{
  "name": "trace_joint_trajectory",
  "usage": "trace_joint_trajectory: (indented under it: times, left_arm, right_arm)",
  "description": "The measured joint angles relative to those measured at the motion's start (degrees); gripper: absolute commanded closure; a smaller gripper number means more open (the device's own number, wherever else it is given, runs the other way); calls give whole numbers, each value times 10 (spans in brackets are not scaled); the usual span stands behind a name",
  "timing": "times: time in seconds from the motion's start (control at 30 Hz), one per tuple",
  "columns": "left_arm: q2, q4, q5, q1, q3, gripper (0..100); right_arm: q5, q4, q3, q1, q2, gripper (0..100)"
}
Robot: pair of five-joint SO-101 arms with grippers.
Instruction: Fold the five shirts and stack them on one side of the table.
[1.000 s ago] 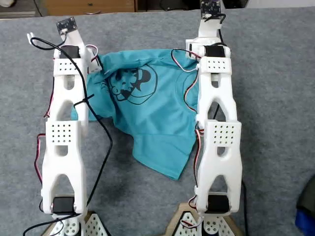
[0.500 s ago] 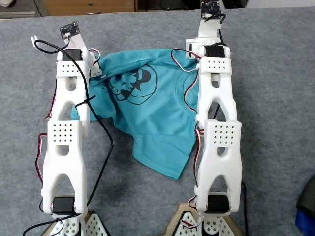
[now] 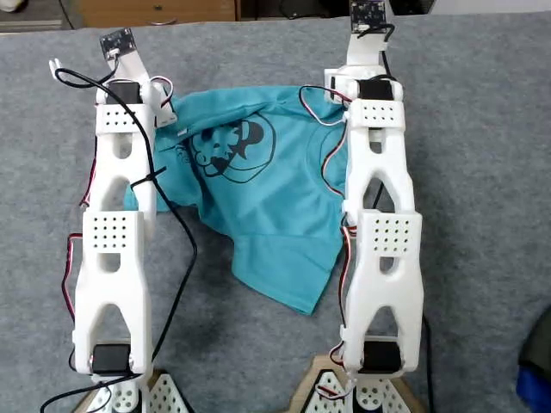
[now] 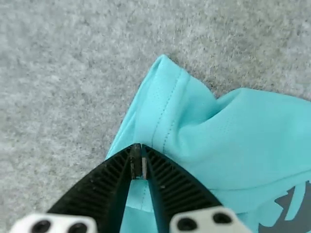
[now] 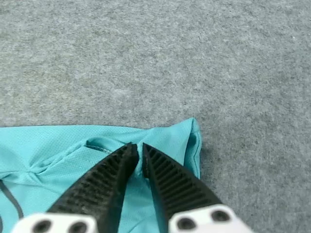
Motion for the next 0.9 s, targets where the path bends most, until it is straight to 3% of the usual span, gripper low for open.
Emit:
trace_joint_trajectory:
  times: [0.13, 0.33, 0.7, 0.9]
  left_arm:
    - [0, 0, 4, 0, 0, 977]
    - [0, 25, 4, 0, 0, 859]
    - [0, 26, 7, 0, 0, 860]
    - [30, 9, 8, 0, -1, 940]
  right_arm:
    - [0, 0, 0, 0, 0, 994]
    - [0, 0, 0, 0, 0, 994]
    - [0, 0, 0, 0, 0, 994]
    - [0, 0, 0, 0, 0, 994]
